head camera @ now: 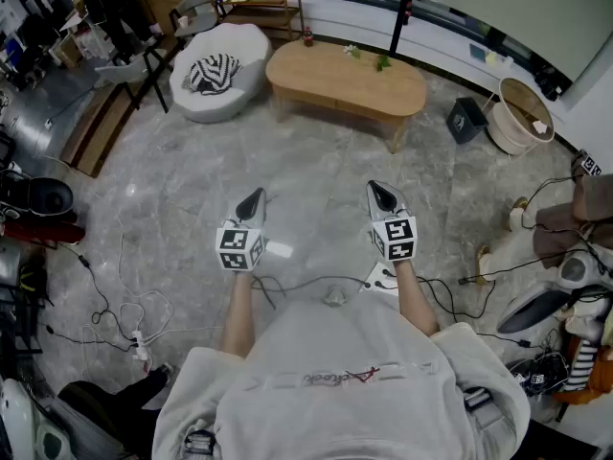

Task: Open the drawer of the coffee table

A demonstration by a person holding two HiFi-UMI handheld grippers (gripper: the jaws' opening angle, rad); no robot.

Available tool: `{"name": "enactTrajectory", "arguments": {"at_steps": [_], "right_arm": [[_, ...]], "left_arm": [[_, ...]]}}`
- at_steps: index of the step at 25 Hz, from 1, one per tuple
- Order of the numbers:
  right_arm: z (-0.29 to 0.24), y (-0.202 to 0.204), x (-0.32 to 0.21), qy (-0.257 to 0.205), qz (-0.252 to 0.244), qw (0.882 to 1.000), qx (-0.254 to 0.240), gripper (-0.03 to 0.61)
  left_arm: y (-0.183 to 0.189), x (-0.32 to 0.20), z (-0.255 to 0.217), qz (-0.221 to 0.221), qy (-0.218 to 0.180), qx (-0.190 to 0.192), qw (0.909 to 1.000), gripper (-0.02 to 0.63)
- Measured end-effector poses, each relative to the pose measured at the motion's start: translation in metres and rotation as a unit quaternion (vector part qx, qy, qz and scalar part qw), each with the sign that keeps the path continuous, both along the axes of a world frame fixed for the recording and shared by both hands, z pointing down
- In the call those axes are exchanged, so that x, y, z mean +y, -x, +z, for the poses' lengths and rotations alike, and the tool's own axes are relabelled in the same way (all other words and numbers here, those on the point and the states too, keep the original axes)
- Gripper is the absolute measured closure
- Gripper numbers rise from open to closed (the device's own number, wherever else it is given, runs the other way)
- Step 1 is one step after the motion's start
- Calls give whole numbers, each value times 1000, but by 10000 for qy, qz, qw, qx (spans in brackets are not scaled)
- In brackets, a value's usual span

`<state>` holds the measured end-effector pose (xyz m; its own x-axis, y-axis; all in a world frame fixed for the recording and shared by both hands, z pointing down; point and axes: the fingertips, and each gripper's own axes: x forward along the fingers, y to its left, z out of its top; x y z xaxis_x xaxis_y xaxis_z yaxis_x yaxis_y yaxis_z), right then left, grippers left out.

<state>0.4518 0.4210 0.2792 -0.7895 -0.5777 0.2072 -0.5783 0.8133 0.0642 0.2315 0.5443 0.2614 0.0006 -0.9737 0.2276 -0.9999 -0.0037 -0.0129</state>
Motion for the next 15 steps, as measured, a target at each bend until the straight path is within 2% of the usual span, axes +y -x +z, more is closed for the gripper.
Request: {"name": "enactTrajectory", "arguments": {"at_steps": [15], "right_arm": [[4,-8,-11,39,-110,9999,-51,574]], "left_arm": [[-16,-16,0,3,14,-44,10000,614]]}}
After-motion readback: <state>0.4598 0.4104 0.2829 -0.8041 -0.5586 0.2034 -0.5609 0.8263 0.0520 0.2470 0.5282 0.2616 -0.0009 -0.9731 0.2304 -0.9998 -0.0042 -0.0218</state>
